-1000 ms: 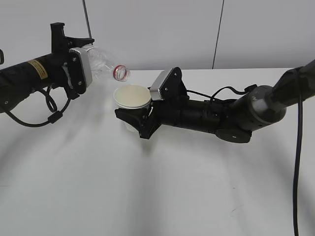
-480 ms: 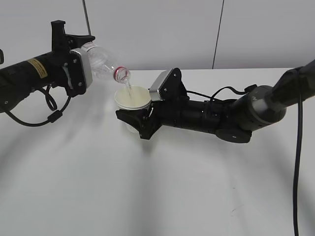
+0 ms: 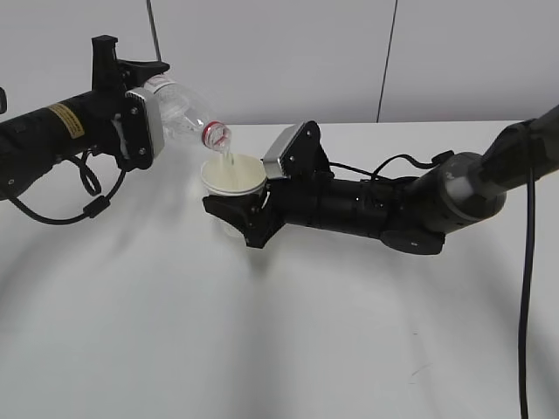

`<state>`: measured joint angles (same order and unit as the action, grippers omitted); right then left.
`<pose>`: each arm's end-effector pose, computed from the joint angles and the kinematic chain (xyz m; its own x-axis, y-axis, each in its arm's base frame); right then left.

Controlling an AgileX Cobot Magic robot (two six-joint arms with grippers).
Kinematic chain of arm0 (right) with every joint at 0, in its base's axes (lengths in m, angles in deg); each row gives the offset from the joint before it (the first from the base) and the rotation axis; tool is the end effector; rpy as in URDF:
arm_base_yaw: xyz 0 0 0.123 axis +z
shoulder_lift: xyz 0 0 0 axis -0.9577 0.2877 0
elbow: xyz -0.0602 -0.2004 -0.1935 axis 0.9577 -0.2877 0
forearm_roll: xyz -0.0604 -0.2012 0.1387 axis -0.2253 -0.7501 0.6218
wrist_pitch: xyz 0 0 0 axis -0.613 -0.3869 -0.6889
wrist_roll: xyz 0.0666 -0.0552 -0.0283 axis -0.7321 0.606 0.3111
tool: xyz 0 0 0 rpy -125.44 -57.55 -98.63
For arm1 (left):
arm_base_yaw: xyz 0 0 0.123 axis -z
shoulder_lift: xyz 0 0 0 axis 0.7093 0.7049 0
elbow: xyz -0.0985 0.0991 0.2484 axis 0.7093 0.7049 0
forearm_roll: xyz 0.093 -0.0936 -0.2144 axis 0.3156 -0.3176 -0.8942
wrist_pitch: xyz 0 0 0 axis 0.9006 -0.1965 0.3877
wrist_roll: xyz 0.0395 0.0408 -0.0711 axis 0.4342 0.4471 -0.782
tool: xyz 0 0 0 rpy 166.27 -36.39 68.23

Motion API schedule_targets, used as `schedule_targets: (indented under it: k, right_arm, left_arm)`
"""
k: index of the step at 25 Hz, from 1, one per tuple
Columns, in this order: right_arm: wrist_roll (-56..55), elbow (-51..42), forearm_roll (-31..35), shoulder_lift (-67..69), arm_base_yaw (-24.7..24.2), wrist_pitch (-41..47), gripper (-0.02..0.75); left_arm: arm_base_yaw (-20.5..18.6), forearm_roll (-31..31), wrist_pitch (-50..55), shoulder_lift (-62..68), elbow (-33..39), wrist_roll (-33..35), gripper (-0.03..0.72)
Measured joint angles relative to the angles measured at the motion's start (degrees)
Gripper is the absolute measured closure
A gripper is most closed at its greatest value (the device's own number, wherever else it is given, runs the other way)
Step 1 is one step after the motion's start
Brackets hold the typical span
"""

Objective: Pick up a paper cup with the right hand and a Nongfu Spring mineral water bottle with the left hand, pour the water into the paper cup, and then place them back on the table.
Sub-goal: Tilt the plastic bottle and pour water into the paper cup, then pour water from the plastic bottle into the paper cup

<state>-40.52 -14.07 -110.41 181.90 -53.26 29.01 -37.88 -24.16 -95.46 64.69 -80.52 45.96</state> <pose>0.4030 0.2069 0.1050 -0.0030 -0.1674 -0.9859 -0.8589 0.5053 -0.0832 0.4229 -0.0949 0.1792 0.5554 0.8316 -0.0021 0.0548 -0.0341 0.9979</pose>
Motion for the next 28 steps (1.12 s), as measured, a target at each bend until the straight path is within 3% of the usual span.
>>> schedule_targets:
  k: [28]
  right_arm:
    - [0.1, 0.0, -0.8, 0.0, 0.0, -0.2, 0.214]
  left_arm:
    - [0.0, -0.2, 0.0, 0.0, 0.0, 1.0, 0.268]
